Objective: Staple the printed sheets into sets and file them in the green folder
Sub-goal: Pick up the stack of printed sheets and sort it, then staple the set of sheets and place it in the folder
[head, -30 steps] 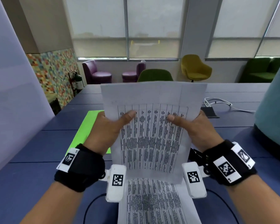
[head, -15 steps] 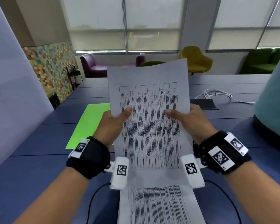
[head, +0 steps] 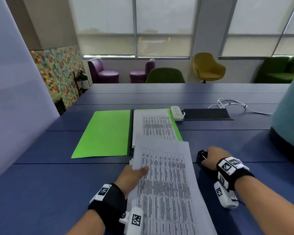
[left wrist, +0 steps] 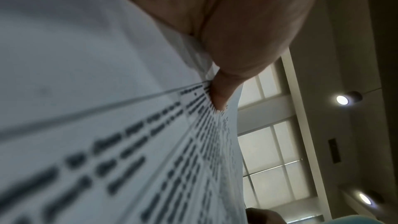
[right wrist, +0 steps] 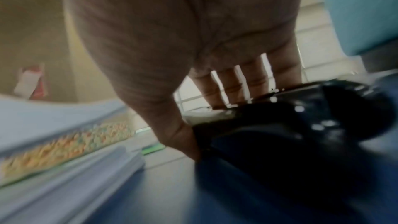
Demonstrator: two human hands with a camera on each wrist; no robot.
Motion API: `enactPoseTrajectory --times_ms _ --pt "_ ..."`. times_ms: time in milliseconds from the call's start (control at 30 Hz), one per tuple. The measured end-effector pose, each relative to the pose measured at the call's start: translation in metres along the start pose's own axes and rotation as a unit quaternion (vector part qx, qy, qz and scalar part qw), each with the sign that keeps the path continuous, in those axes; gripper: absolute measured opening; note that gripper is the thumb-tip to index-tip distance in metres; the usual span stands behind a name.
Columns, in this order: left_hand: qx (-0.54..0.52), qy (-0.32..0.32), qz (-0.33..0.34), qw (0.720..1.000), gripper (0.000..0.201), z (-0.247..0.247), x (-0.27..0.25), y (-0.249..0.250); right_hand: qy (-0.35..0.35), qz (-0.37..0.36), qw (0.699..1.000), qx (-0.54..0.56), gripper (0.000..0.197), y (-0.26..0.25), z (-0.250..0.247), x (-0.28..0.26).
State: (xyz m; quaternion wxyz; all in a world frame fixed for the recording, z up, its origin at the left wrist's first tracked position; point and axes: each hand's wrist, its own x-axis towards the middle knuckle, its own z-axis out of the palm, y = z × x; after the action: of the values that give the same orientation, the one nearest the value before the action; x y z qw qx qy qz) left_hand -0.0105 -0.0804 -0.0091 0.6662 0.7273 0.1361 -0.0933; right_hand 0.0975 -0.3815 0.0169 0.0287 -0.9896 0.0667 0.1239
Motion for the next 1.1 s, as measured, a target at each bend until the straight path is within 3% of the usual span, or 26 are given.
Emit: enactPoseTrajectory --times_ms 100,167,233,300,367,433,500,600,667,767,933,1100 --pt "0.012 -0.003 0.005 1.0 0.031 0.002 -0.001 -0.004 0.019 0.044 0.995 0.089 0.048 -0.004 -0.015 0.004" --pt "0.009 -0.01 0.002 1.0 0.029 0.002 0.001 -0.008 0.051 0.04 0.962 0.266 0.041 -0.012 -0.031 0.007" --pt "-0.009 -0.009 0.001 1.0 0.029 0.002 0.003 -0.011 0.034 0.026 0.864 0.501 0.035 -0.031 -0.049 0.005" --pt "-0.012 -0.011 0.006 1.0 0.027 0.003 0.002 -0.012 -0.003 0.012 0.761 0.648 0.021 -0.062 -0.065 -0.002" --pt "-0.02 -0.014 0.007 1.0 0.026 0.003 0.003 -0.014 -0.032 -0.003 0.714 0.7 0.017 -0.097 -0.076 -0.011" --pt "-0.019 -0.012 0.009 1.0 0.026 0.002 0.003 -0.015 -0.026 -0.013 0.694 0.719 0.018 -0.128 -0.081 -0.019" --pt "-0.021 -0.019 0.014 1.0 0.027 0.001 0.005 -0.017 -0.016 -0.017 0.684 0.729 0.015 -0.156 -0.081 -0.021" --pt "-0.028 -0.022 0.017 0.999 0.016 0.002 0.002 -0.014 0.031 -0.046 0.701 0.711 0.035 -0.184 -0.08 -0.016" --pt "-0.023 -0.02 0.014 0.999 0.018 0.002 0.002 -0.015 0.04 -0.07 0.697 0.713 0.025 -0.195 -0.082 -0.016" --pt "-0.012 -0.018 0.011 1.0 0.024 0.002 0.006 -0.02 0.023 -0.1 0.697 0.71 0.007 -0.206 -0.08 -0.019" --pt "-0.013 -0.004 -0.021 1.0 0.038 0.002 0.014 -0.027 -0.006 -0.135 0.708 0.693 0.011 -0.215 -0.066 -0.027" --pt "0.002 -0.012 -0.02 1.0 0.028 0.001 0.012 -0.026 -0.024 -0.146 0.702 0.697 0.015 -0.217 -0.063 -0.028"
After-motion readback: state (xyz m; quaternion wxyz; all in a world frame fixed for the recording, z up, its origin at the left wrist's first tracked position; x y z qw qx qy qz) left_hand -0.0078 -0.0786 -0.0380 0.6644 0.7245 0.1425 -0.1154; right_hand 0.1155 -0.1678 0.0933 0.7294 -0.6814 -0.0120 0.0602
